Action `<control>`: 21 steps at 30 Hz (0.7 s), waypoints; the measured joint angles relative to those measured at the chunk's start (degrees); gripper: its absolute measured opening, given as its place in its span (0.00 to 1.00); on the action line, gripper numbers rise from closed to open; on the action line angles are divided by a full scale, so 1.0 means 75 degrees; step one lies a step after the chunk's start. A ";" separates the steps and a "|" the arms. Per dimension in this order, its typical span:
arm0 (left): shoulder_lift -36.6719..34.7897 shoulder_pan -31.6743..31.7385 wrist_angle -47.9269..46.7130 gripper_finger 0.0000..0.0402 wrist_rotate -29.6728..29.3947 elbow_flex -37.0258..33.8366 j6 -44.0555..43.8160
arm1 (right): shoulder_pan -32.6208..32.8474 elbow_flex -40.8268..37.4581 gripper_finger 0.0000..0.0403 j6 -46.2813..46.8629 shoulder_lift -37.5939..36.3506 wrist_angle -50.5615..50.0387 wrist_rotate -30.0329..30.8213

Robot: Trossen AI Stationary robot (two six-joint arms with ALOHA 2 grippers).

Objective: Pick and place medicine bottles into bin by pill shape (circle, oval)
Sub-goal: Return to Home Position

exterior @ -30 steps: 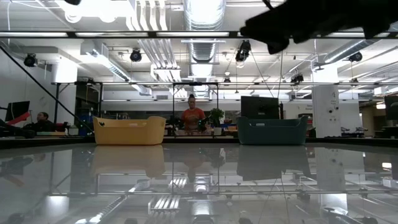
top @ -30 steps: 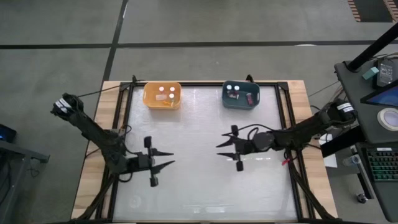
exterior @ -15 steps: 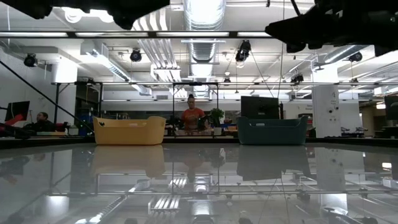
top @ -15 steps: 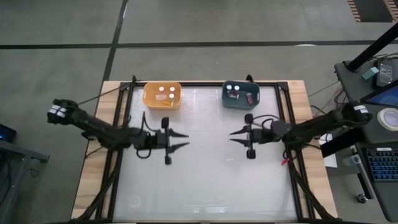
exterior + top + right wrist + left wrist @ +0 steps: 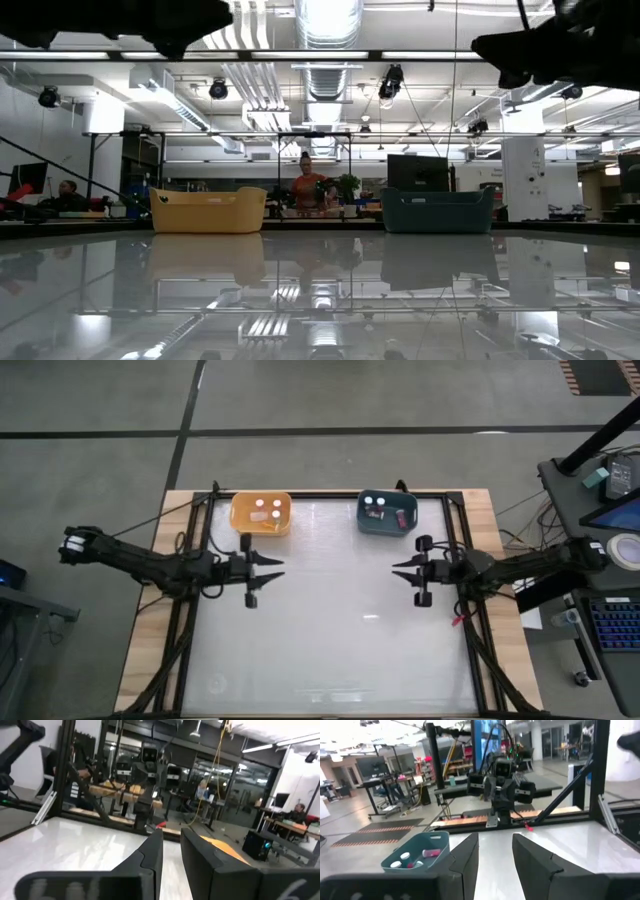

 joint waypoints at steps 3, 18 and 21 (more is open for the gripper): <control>-0.0636 0.0036 0.0090 0.26 0.0000 -0.0465 -0.0093 | -0.0012 -0.0146 0.15 -0.0054 -0.0396 -0.0185 0.0078; -0.3613 0.0046 0.0084 0.26 -0.0003 -0.2658 -0.0138 | -0.0026 0.0043 0.15 0.0623 -0.1777 -0.3197 0.0549; -0.4278 0.0046 0.0018 0.26 -0.0010 -0.3056 -0.0123 | -0.0026 -0.0007 0.15 0.0560 -0.1884 -0.3209 0.0699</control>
